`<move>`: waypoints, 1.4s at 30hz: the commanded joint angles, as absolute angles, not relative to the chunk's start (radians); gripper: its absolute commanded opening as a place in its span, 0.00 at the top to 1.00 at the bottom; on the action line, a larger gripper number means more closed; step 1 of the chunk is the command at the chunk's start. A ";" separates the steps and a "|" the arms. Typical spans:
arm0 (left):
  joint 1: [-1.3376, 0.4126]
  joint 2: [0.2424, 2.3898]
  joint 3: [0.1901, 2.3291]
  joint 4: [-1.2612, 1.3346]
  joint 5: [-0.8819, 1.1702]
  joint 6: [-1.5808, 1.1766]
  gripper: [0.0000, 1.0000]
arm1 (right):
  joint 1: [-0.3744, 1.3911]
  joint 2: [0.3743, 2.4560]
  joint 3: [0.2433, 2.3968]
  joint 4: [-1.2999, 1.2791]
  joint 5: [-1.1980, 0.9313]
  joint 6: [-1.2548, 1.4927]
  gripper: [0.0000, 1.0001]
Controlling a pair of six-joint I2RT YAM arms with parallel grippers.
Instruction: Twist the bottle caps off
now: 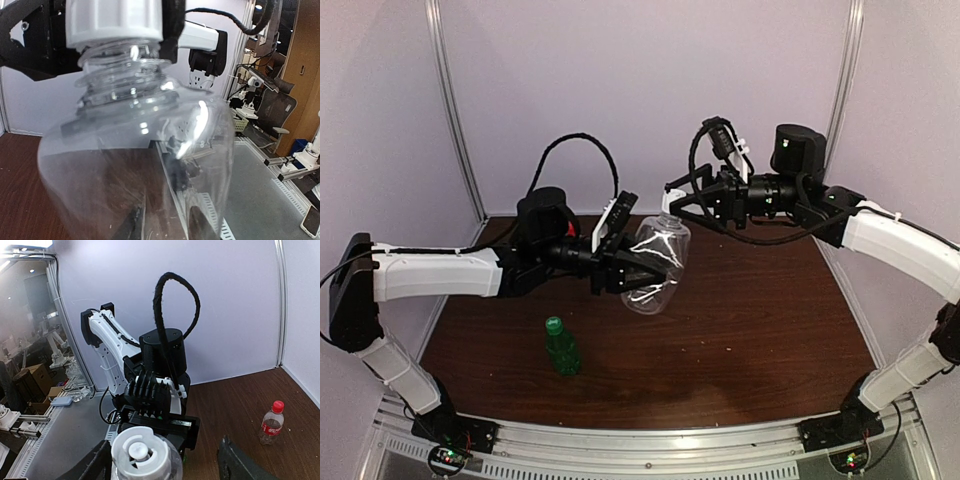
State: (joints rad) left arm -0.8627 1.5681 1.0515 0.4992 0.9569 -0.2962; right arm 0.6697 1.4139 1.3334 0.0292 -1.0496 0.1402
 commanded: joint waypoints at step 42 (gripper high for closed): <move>-0.851 1.566 1.100 0.366 0.523 -0.219 0.71 | 0.853 1.447 1.497 -0.266 -0.184 0.304 0.44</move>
